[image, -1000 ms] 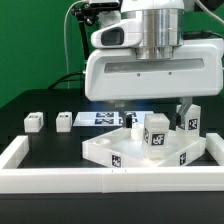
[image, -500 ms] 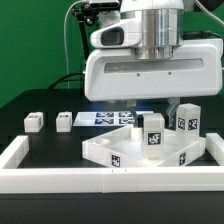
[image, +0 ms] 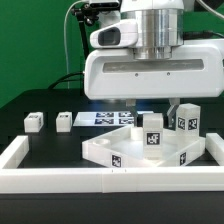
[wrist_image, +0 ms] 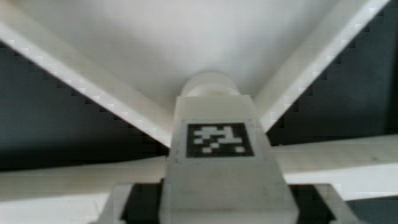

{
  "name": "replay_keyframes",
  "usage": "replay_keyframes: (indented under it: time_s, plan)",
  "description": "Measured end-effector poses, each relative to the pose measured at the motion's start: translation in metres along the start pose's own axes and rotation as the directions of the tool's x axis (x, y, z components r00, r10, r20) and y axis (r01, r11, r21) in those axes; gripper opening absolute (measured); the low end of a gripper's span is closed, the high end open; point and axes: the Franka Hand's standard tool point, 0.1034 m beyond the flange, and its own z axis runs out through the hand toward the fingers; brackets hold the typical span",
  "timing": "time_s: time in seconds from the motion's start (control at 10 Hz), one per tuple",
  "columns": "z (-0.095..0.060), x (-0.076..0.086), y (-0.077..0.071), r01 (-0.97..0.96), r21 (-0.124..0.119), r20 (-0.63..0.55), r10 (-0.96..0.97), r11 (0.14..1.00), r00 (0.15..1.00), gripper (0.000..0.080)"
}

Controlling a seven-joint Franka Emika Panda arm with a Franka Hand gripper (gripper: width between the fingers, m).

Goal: Assemble square table

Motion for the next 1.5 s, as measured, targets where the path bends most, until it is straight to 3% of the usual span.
replay_keyframes:
  time_s: [0.4, 0.7, 0.8, 1.4, 1.5]
  plan:
    - [0.001, -0.002, -0.005, -0.351, 0.008, -0.012, 0.352, 0.936, 0.936, 0.0291]
    - [0.001, -0.003, -0.009, -0.634, 0.031, -0.004, 0.635, 0.772, 0.773, 0.0292]
    - [0.002, -0.004, -0.011, -0.756, 0.036, 0.008, 0.756, 0.654, 0.654, 0.0292]
    - [0.003, -0.008, -0.023, -0.976, 0.035, 0.066, 0.974, 0.213, 0.215, 0.0292]
    - [0.003, -0.008, -0.023, -0.978, 0.034, 0.067, 0.976, 0.203, 0.205, 0.0292]
